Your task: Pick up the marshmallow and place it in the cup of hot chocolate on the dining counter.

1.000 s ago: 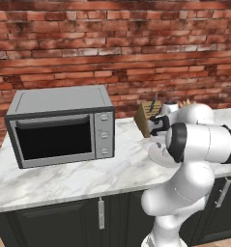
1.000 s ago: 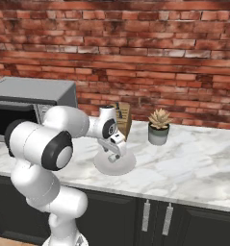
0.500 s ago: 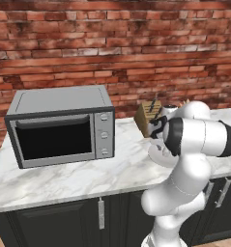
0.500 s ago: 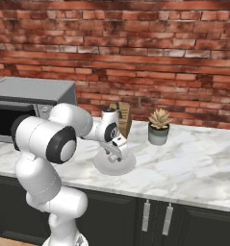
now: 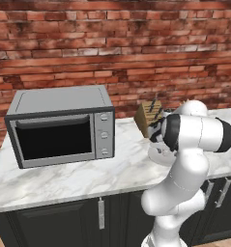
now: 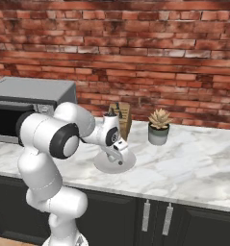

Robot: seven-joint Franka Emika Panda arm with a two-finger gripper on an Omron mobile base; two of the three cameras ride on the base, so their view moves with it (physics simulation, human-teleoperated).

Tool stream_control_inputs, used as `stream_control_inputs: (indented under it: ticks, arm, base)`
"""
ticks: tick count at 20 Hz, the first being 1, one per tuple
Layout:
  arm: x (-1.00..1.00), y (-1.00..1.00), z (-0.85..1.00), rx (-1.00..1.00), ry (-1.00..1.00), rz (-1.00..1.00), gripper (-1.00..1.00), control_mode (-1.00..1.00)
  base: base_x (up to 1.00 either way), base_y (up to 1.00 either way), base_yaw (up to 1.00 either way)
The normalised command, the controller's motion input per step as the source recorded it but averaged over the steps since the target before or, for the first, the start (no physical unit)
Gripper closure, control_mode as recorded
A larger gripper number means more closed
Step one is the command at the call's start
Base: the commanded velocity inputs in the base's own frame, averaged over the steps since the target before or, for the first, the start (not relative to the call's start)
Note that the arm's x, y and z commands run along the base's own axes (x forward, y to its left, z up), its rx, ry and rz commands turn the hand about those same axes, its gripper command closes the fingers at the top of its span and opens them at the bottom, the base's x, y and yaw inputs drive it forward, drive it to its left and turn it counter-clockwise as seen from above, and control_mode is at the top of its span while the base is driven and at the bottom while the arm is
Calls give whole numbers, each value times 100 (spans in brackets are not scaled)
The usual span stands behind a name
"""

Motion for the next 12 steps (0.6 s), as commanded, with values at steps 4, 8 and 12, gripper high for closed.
stream_control_inputs:
  ticks: [4,8,12]
  arm:
    - [0,0,-23,0,0,-1,-100,-100]
    - [0,0,-1,0,0,0,100,-100]
    - [0,0,0,0,0,0,100,-100]
  base:
    - [0,0,0]
    - [0,0,0]
    - [0,0,0]
